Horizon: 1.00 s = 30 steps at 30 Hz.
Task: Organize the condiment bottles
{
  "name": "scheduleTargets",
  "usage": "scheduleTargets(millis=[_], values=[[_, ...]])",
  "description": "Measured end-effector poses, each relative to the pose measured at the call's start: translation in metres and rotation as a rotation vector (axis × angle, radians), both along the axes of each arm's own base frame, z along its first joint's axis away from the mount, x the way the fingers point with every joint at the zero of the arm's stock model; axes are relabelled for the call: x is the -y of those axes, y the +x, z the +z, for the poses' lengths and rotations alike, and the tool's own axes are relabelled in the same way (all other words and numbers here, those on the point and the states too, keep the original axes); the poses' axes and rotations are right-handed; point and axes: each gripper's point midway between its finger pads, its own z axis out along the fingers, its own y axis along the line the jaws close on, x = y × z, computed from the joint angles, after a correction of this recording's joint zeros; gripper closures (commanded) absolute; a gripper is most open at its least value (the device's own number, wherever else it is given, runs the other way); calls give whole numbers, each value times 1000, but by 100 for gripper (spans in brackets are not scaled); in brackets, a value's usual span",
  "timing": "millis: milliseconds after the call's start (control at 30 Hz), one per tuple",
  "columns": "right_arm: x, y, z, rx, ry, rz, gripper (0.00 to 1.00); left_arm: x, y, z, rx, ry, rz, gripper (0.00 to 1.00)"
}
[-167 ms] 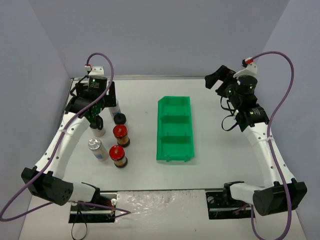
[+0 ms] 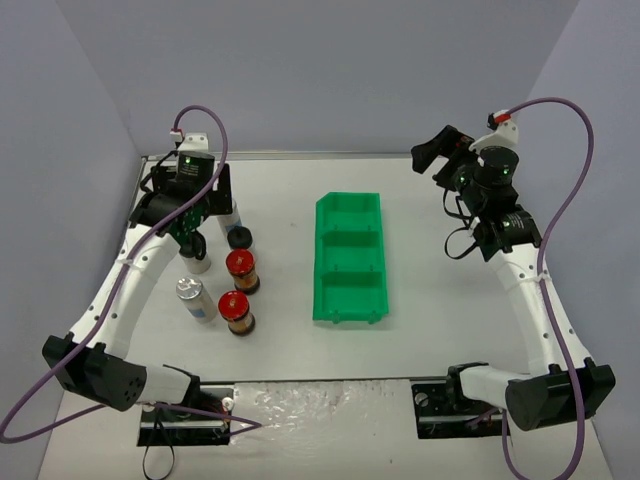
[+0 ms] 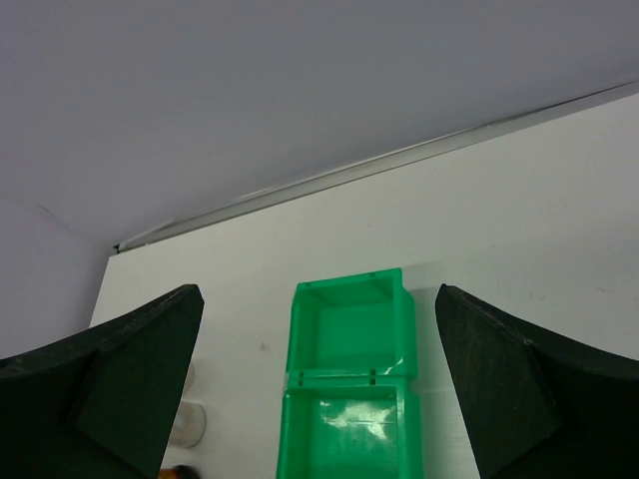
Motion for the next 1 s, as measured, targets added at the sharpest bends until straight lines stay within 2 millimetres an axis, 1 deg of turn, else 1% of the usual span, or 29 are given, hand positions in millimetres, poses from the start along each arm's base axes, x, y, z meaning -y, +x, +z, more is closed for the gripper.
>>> scheduleTargets(millis=[367,567,700,867,1000], values=[[1,-1,5,6,9,-9,0,-5,-4,2,-5,16,14,3],[6,-7,17,37,27,-37,0,-5,-5,4,-8,16,14,3],[7,-11,25,59,34,-38,0,-4,-4,10,2,12,14,3],[6,-12,25,56,52,-40,0,-4,-4,11,4,10,15,3],[6,-11,19,46,53,-40,0,-5,-4,12,-4,12,15,3]])
